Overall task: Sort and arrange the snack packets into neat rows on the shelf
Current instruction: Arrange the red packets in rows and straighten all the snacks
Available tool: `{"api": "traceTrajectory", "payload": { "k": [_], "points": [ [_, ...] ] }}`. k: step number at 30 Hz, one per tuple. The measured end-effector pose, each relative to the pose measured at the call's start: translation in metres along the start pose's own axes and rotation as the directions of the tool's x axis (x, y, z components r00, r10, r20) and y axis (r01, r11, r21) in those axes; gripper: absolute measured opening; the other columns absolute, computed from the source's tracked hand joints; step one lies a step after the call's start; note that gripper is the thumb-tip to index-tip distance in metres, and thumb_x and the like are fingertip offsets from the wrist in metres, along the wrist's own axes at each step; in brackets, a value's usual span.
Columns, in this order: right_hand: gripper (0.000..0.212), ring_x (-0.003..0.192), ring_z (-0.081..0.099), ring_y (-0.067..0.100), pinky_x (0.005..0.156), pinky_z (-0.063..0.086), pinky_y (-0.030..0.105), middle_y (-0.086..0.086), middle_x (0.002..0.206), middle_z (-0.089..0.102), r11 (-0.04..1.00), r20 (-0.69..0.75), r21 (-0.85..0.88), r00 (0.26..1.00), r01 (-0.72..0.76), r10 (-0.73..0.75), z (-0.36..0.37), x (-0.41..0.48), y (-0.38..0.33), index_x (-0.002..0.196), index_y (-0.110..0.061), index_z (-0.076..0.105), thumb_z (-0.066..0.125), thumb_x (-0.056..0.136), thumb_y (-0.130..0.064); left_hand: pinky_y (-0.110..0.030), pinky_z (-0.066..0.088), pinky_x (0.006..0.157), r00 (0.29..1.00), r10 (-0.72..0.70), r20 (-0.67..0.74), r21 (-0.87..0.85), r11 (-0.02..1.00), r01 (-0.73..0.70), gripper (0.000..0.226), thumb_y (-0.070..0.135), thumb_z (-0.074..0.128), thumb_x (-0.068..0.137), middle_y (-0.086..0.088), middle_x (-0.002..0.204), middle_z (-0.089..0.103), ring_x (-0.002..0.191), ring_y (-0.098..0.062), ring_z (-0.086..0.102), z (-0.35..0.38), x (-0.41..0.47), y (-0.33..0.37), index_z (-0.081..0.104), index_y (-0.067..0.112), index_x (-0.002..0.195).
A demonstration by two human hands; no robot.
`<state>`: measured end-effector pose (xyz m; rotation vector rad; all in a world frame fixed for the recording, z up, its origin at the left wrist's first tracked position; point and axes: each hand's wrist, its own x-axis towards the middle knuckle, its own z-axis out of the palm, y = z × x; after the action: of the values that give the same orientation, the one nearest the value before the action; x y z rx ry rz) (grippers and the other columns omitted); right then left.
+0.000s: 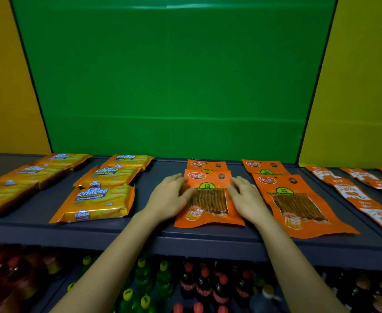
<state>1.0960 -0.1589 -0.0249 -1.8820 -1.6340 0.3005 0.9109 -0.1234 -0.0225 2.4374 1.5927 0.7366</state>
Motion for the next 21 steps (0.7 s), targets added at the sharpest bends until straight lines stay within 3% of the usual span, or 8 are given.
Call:
{"api": "traceTrajectory", "payload": {
  "k": [2, 5, 10, 14, 17, 21],
  "points": [
    [0.042, 0.139, 0.03, 0.023, 0.115, 0.024, 0.041, 0.006, 0.15, 0.036, 0.998, -0.11, 0.019, 0.992, 0.065, -0.062, -0.002, -0.001, -0.009, 0.139, -0.012, 0.043, 0.039, 0.098, -0.025, -0.035, 0.034, 0.107, 0.997, 0.069, -0.045, 0.067, 0.996, -0.065, 0.044, 0.04, 0.04, 0.095, -0.004, 0.141, 0.047, 0.13, -0.021, 0.041, -0.016, -0.003, -0.002, 0.05, 0.014, 0.129],
    [0.036, 0.132, 0.038, 0.021, 0.11, 0.029, 0.036, 0.003, 0.142, 0.045, 0.983, -0.184, 0.045, 0.969, 0.177, -0.166, -0.002, -0.005, -0.038, 0.131, -0.014, 0.05, 0.043, 0.096, -0.02, -0.036, 0.04, 0.1, 0.995, 0.047, -0.089, 0.06, 0.997, -0.042, 0.041, 0.039, 0.038, 0.096, -0.007, 0.13, 0.057, 0.121, -0.026, 0.05, -0.048, -0.005, -0.019, 0.055, 0.013, 0.123],
    [0.037, 0.132, 0.04, 0.019, 0.108, 0.027, 0.027, 0.003, 0.141, 0.047, 0.96, -0.078, 0.132, 0.968, 0.247, -0.238, 0.021, -0.011, -0.098, 0.133, -0.013, 0.048, 0.045, 0.096, -0.018, -0.034, 0.039, 0.093, 0.995, -0.098, -0.034, 0.019, 0.995, 0.099, 0.036, 0.029, 0.038, 0.098, -0.016, 0.126, 0.058, 0.116, -0.03, 0.052, -0.09, -0.01, -0.089, 0.056, 0.005, 0.116],
    [0.042, 0.135, 0.037, 0.019, 0.11, 0.025, 0.026, 0.006, 0.146, 0.041, 0.966, 0.076, 0.171, 0.975, 0.194, -0.209, 0.063, -0.011, -0.138, 0.138, -0.011, 0.04, 0.043, 0.097, -0.021, -0.033, 0.031, 0.102, 0.963, -0.269, -0.032, -0.078, 0.961, 0.266, 0.043, 0.027, 0.039, 0.098, -0.022, 0.139, 0.046, 0.129, -0.031, 0.042, -0.104, -0.021, -0.157, 0.046, -0.002, 0.13],
    [0.044, 0.138, 0.032, 0.018, 0.11, 0.023, 0.025, 0.005, 0.15, 0.035, 0.962, 0.147, 0.239, 0.974, 0.133, -0.171, 0.094, -0.013, -0.166, 0.142, -0.011, 0.034, 0.036, 0.1, -0.021, -0.033, 0.028, 0.105, 0.931, -0.365, 0.022, -0.249, 0.9, 0.359, 0.051, 0.031, 0.037, 0.098, -0.019, 0.146, 0.036, 0.134, -0.029, 0.036, -0.109, -0.028, -0.189, 0.035, -0.004, 0.136],
    [0.045, 0.141, 0.028, 0.017, 0.112, 0.022, 0.026, 0.003, 0.153, 0.03, 0.942, 0.149, 0.335, 0.986, 0.023, -0.077, 0.121, -0.012, -0.187, 0.145, -0.012, 0.031, 0.032, 0.101, -0.023, -0.031, 0.019, 0.113, 0.916, -0.359, 0.18, -0.373, 0.837, 0.401, 0.066, 0.04, 0.038, 0.097, -0.006, 0.155, 0.02, 0.142, -0.021, 0.024, -0.108, -0.023, -0.214, 0.013, 0.007, 0.148]
  ]
}}
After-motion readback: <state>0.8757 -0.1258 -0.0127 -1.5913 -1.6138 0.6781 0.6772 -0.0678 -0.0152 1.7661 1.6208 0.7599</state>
